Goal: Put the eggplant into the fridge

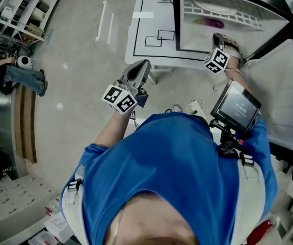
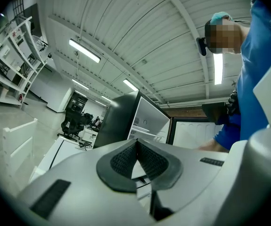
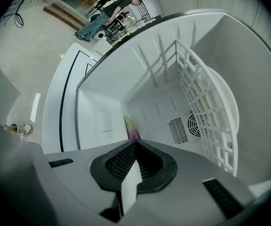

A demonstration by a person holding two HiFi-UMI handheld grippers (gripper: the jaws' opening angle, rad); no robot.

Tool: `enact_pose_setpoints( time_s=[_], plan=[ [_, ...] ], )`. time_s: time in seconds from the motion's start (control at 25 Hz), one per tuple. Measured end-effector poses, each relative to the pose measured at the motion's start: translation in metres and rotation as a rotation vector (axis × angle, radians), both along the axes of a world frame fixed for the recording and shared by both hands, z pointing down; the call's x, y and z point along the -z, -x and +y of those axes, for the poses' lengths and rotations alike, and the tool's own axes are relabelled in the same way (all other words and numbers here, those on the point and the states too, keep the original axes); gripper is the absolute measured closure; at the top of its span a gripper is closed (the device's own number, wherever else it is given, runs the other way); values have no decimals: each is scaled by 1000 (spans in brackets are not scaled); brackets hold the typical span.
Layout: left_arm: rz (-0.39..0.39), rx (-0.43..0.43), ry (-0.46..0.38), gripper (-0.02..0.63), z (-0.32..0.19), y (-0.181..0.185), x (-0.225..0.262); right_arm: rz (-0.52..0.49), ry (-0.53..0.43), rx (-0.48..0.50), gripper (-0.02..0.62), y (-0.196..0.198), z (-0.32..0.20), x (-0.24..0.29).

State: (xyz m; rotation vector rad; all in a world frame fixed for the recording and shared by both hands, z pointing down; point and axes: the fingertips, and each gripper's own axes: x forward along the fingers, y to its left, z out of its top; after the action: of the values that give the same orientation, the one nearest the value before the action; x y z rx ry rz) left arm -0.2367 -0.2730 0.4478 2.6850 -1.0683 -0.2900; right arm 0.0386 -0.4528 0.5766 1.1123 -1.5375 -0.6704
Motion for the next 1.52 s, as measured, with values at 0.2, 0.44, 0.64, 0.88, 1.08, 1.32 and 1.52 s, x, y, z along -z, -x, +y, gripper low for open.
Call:
enact_pose_setpoints(
  time_s=[0.2,0.44,0.64,0.88,1.08,1.32,1.52],
  plan=[
    [4,-31,-16,597,32,-2,12,-45,-36,-34,592,-1,46,24],
    [18,-49,-28,597,78,-1,28,-182,-68,-82,592,6,114,55],
    [42,-45,-11,597,68,-2,18,-409,-61,-144,592,9,121,58],
    [54,-52,5,597,63,-6,3,-788,-43,-223,592,12,143,64],
    [67,-49,17,597,61,-12,-10,-1051,-67,-225,592,12,173,66],
    [77,-51,31,597,81,-20,4,-1142,-94,-195,592,20,232,95],
    [80,-61,27,597,89,-31,7,-1145,-108,-180,592,18,253,104]
  ],
)
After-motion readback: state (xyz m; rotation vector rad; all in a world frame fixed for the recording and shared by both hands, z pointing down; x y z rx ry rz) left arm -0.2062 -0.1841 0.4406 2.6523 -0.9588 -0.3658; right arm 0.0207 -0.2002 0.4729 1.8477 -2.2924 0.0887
